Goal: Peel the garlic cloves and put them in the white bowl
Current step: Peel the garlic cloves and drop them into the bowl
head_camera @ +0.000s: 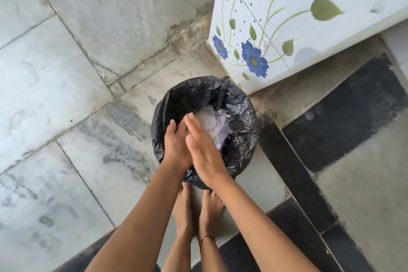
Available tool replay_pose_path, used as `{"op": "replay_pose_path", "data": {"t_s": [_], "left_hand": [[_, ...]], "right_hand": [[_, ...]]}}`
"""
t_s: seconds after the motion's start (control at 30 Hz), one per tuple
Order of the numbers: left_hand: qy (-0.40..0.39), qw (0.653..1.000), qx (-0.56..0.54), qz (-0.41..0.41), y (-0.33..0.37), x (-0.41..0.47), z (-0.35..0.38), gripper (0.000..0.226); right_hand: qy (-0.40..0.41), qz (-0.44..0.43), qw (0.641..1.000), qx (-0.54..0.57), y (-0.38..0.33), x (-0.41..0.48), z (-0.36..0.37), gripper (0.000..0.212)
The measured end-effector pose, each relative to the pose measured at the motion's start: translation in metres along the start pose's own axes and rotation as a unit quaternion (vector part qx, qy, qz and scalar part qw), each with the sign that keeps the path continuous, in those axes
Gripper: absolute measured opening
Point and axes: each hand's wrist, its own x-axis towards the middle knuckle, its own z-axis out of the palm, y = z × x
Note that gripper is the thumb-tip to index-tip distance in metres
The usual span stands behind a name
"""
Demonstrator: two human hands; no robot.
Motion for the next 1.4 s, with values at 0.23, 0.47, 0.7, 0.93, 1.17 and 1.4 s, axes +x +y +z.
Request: {"op": "replay_pose_path", "data": {"t_s": [0.23, 0.47, 0.7, 0.93, 1.17, 1.4], "left_hand": [[0.009, 0.999, -0.03, -0.038, 0.027, -0.012, 0.006, 0.056], [0.043, 0.997, -0.028, -0.05, 0.029, -0.018, 0.014, 0.052], [0.057, 0.979, 0.191, 0.041, 0.06, -0.081, 0.025, 0.043], [-0.007, 0.861, 0.454, 0.228, 0.132, -0.258, 0.119, 0.034], [-0.124, 0.597, 0.635, 0.475, 0.151, -0.467, 0.213, 0.056], [-0.238, 0.504, 0.606, 0.567, 0.058, -0.597, 0.298, 0.05]], "right_hand": [[0.017, 0.156, 0.986, -0.053, 0.013, 0.026, 0.005, 0.054], [-0.049, 0.172, 0.983, -0.037, 0.022, 0.031, 0.018, 0.053], [0.102, 0.121, 0.978, -0.135, -0.041, -0.02, -0.04, 0.051], [0.206, -0.021, 0.957, -0.204, -0.219, -0.139, -0.126, 0.044], [0.391, -0.154, 0.865, -0.274, -0.366, -0.325, -0.188, 0.046], [0.53, -0.185, 0.776, -0.287, -0.37, -0.503, -0.247, 0.046]]}}
